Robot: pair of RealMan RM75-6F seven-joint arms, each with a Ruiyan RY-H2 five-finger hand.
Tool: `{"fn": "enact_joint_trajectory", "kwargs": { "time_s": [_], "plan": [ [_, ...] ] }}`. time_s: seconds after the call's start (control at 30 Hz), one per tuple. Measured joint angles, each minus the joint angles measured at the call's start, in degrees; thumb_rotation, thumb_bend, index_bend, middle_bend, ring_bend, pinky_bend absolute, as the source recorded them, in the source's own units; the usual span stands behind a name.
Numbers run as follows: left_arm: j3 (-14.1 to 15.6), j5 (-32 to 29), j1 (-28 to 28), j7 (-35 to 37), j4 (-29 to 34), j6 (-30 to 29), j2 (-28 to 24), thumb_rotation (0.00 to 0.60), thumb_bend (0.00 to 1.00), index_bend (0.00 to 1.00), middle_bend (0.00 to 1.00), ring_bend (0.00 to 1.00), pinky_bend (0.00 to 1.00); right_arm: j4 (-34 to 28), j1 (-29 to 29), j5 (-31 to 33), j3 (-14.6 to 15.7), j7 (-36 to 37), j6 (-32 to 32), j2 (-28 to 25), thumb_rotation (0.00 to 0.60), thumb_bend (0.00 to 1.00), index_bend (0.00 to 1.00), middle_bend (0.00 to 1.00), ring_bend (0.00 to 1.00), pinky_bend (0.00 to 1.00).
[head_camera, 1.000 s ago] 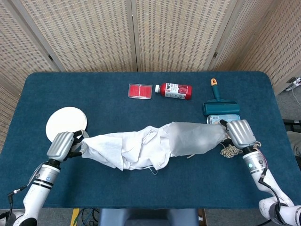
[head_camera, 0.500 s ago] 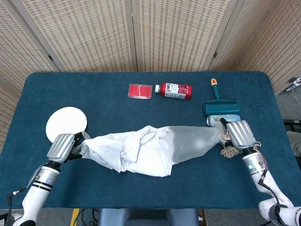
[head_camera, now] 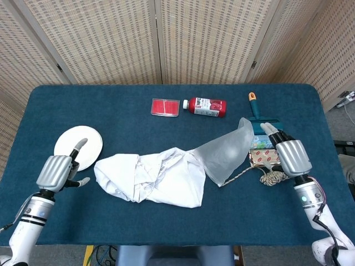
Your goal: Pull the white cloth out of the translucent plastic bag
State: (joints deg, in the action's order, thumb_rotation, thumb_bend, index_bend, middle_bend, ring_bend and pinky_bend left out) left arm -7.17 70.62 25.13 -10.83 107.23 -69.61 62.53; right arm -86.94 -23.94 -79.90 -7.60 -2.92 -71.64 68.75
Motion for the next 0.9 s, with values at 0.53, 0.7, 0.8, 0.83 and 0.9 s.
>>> {"fn": "enact_joint_trajectory", "kwargs": {
  "time_s": [0.53,0.7,0.8,0.83,0.9],
  "plan": [
    [0.3,2.2,-4.9,0.4,-1.5,-6.5,-5.4,0.600,0.14,0.23,0.47,0.48,0.67,-4.4,4.9,-0.5,1.7,-0.1,-3.3,-4.7,0.600,0.04,0.17,0.28,0.22,0.44],
    [1.1,2.3,-7.5,4.0,-2.1,-7.7,-7.9,0.600,0.14,0.24,0.47,0.48,0.67,-5.7,7.4,-0.4,3.3,-0.6,-4.2,-6.8,0.600,0.05,0.17,0.29,0.24,0.44],
    [2.1,2.4,-9.6,5.9,-2.6,-8.3,-9.2,0.600,0.14,0.24,0.47,0.48,0.67,-6.4,8.7,-0.4,4.1,0.2,-4.6,-7.9,0.600,0.05,0.18,0.29,0.24,0.44],
    [2.5,2.6,-10.2,6.3,-2.9,-8.4,-9.5,0.600,0.14,0.24,0.47,0.48,0.67,-6.5,9.1,-0.5,4.5,0.6,-4.6,-8.4,0.600,0.05,0.18,0.29,0.24,0.44],
    [3.3,3.0,-11.2,6.9,-3.6,-8.7,-10.2,0.600,0.14,0.24,0.47,0.48,0.67,-6.6,9.8,-0.5,4.9,0.8,-4.7,-8.8,0.600,0.05,0.18,0.29,0.24,0.44]
  ]
}}
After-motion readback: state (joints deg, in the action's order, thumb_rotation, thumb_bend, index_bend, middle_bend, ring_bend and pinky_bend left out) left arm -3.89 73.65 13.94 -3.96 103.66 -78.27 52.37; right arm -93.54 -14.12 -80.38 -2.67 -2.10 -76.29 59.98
